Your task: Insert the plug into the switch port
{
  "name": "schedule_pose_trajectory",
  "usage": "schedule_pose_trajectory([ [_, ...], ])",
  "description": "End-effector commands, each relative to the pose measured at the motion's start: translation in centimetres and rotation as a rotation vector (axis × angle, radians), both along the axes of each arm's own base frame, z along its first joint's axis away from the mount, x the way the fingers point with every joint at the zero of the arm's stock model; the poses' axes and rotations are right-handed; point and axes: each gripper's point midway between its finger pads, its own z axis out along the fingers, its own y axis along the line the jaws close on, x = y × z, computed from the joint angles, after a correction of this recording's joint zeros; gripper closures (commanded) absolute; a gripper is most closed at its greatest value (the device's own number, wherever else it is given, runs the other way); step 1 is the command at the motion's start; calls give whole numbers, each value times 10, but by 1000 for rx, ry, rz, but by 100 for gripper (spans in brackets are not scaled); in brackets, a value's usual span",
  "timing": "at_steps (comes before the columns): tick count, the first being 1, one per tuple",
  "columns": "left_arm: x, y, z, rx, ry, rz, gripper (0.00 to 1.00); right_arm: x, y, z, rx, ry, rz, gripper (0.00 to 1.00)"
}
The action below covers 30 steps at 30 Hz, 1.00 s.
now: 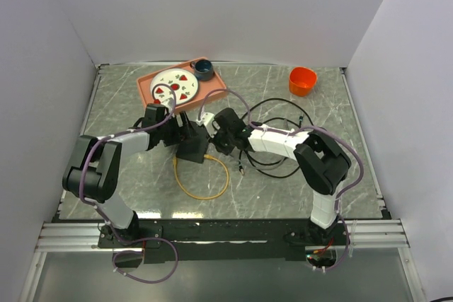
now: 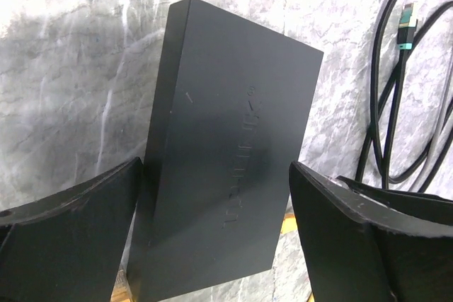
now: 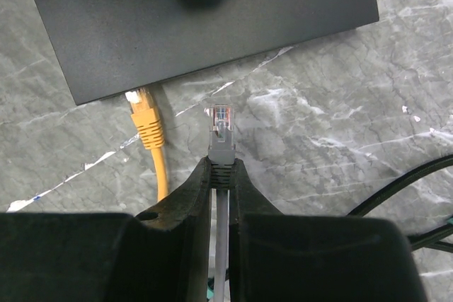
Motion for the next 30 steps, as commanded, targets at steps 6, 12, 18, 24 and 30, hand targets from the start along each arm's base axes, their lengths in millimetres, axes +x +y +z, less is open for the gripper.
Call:
schedule_pose_trajectory([
  [6,13,-16,13,-71,-59,-53,13,4,15,3,-25,-31,20,100],
  [12,15,-15,11,-60,-56,-49,13,0,11,-8,-60,-16,6,100],
  [18,13,-16,9,-64,-52,-59,13,5,13,-9,-67,-22,-8,100],
  [24,10,-18,7,-69,-45,-71,14,12,15,-14,-88,-20,-26,100],
  [30,8,-20,3,-69,-39,-79,14,16,17,-17,-99,-19,-33,100],
])
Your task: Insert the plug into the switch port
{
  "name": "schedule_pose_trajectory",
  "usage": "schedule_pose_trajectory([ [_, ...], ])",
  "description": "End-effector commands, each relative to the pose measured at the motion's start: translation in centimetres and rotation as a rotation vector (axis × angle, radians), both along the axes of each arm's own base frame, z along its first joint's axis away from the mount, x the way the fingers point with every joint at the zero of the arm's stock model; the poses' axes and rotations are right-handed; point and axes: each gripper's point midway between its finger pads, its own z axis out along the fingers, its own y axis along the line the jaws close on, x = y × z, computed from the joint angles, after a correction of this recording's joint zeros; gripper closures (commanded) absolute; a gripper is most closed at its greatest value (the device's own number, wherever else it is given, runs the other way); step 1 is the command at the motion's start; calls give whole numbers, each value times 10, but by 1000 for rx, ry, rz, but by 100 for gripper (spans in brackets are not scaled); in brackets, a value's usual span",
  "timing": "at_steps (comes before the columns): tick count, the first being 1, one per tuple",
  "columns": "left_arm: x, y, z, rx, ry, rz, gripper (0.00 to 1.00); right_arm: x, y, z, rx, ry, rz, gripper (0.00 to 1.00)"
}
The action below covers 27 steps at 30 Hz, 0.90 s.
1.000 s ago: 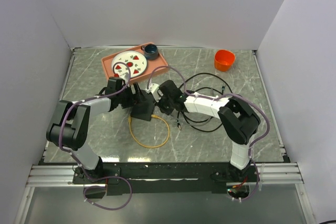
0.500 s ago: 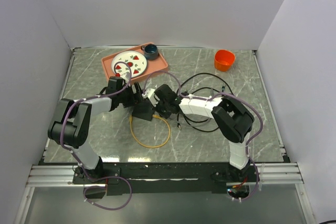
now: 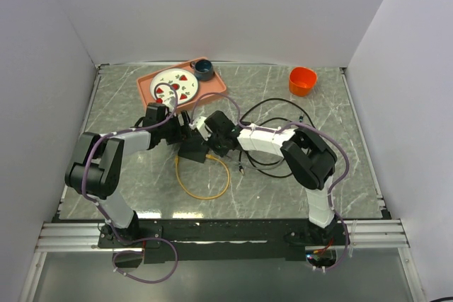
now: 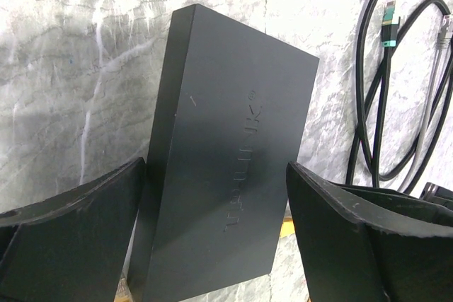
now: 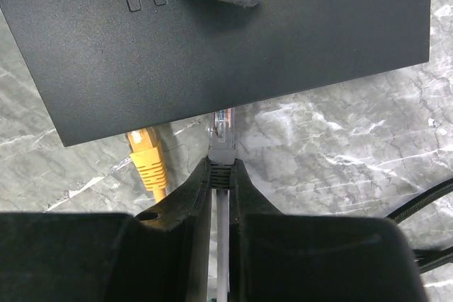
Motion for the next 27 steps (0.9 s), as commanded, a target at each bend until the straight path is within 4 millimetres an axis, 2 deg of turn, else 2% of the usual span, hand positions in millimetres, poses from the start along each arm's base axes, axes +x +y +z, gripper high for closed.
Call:
schedule_pose_trajectory([
  [1,1,-11,3,-29,-17,-43,14,14,10,7,11,-42,-16,100],
  [16,0,-15,-2,-11,-6,-53,14,14,10,27,50,-83,-17,100],
  [27,-2,-16,-5,-4,2,-57,14,16,11,30,55,-94,-18,100],
])
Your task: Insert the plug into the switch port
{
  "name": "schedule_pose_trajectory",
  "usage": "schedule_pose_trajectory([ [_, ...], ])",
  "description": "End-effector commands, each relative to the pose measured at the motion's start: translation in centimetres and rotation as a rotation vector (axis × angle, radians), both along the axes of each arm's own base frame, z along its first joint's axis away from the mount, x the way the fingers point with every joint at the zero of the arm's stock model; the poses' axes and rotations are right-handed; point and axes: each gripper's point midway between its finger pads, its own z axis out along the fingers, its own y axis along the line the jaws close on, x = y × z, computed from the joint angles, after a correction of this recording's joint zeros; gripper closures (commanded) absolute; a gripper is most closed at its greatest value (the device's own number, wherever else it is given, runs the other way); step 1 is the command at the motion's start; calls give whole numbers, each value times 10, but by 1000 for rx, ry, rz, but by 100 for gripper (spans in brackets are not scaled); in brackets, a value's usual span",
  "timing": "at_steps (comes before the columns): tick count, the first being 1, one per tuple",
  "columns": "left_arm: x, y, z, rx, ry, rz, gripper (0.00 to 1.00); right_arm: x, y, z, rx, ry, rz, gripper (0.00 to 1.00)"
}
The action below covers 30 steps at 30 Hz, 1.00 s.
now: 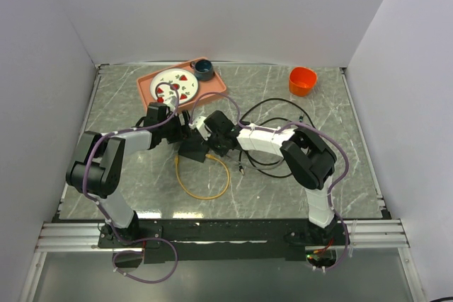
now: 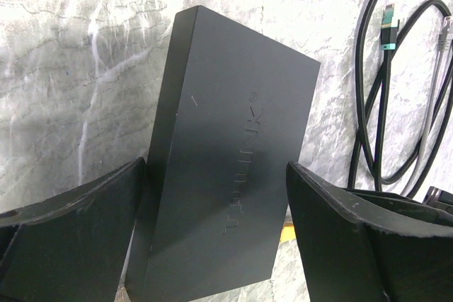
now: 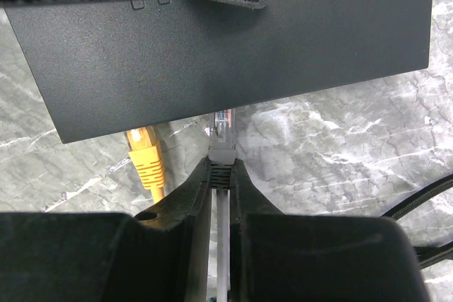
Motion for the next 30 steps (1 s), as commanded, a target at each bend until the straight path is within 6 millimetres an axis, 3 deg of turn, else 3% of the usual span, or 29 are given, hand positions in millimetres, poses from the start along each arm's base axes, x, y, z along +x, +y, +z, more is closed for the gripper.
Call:
schedule_pose_trajectory([
  [1,-6,-14,-4,-9,18,-54,14,15,11,30,61,-94,-11,100],
  [30,-7,-14,-1,8,16,-60,11,24,10,40,55,-131,-26,100],
])
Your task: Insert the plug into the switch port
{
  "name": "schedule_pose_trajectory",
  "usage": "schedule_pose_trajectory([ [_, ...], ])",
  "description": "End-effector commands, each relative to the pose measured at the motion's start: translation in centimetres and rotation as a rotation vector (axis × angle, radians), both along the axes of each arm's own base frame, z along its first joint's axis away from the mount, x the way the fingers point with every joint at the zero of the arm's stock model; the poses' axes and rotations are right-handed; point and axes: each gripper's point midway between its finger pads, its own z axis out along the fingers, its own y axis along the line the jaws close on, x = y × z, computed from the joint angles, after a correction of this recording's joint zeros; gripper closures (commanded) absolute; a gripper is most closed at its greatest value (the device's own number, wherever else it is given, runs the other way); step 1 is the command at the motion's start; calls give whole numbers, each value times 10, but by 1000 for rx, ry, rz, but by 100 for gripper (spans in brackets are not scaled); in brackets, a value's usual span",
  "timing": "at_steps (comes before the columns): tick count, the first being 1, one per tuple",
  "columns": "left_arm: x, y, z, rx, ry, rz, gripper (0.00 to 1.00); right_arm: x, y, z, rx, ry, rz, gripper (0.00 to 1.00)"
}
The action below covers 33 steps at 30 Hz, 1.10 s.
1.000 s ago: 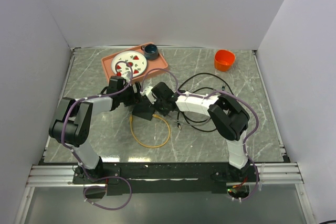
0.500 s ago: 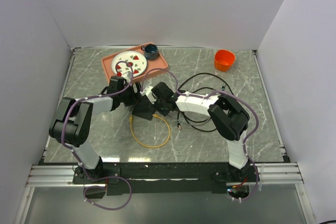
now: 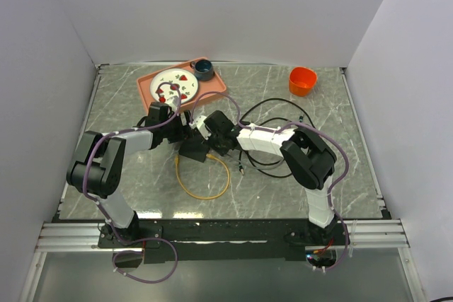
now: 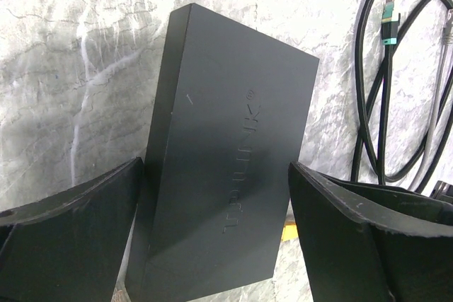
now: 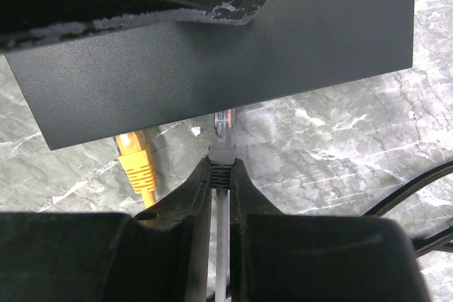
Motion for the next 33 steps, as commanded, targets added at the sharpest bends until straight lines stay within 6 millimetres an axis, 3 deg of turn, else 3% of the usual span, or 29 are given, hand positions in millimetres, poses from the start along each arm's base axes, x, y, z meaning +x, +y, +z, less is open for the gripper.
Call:
schedule_pose_trajectory([
  [1,-7,-11,-1,-9,28,-41,11,18,14,38,77,-103,-6,100],
  [12,-10,-12,-6,-16,45,-38,12,7,28,52,148,-88,21,100],
  [22,-12,-17,-7,-41,57,-42,12,-8,35,36,137,-57,29,100],
  [33,-33,-29,-15,-47,87,-67,14,2,46,46,187,-79,-14,100],
])
